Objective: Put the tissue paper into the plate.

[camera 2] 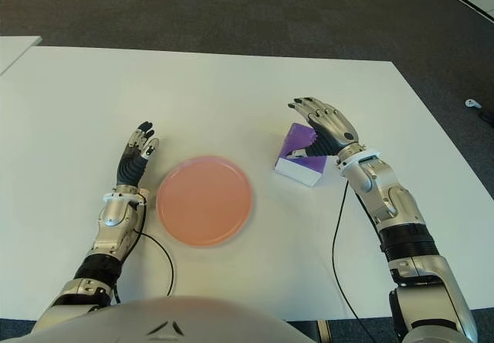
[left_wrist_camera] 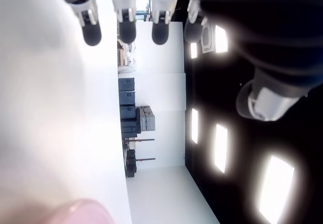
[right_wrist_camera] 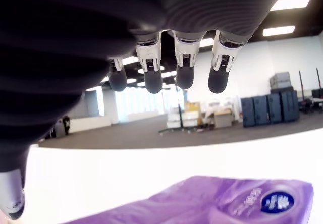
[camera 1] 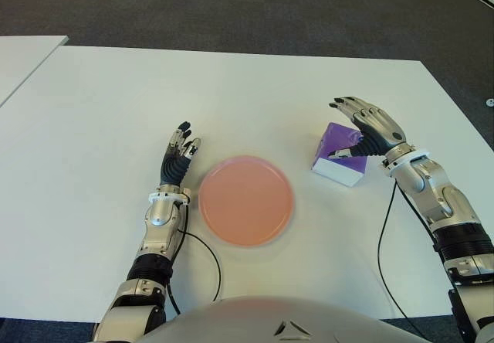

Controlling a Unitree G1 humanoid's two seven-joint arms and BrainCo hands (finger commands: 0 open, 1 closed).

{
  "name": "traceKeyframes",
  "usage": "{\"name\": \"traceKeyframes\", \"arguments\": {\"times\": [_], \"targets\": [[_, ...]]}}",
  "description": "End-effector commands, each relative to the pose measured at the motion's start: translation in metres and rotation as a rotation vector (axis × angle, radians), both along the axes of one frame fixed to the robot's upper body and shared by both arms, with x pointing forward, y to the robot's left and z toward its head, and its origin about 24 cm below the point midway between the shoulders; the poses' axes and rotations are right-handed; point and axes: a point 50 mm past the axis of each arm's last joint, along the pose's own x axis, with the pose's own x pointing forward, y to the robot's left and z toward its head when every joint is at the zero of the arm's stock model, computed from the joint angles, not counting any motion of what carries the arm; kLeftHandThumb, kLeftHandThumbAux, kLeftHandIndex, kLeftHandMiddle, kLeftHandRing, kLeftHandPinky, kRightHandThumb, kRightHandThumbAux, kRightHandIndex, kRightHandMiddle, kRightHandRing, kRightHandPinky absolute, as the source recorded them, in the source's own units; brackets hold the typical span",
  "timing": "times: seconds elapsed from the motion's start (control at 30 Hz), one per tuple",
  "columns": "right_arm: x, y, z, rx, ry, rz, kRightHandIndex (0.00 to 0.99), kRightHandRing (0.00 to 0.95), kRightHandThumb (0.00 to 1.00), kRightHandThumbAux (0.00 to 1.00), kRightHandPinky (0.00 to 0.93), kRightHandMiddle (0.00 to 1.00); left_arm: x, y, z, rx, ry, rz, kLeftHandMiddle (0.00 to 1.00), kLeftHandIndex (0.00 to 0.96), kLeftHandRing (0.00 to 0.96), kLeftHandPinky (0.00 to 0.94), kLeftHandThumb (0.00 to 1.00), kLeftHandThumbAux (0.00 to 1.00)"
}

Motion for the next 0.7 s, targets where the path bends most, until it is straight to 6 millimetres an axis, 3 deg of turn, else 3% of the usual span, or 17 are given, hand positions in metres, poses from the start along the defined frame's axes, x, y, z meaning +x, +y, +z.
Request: {"name": "traceKeyframes", "arguments": {"times": [0.03,0.7], "targets": [[-0.0011,-0.0021,-0.0086,-0.047,0.123,-0.036,0.0,0.0,0.089,0.551,0.0,0.0,-0.013,0.0015,-0.0212,-0.019,0.117,0.003,0.0,0.0,0.0,0.0,0.0,0.481],[-0.0076,-0.0022,-0.0176,-0.06,0.273,-0.05,0.0,0.0,0.064,0.481,0.0,0.0,-0.0135,0.0023,-0.0207,-0.013,0.117,-0.008,0.0,0.0,0.0,0.0,0.0,0.464]]}}
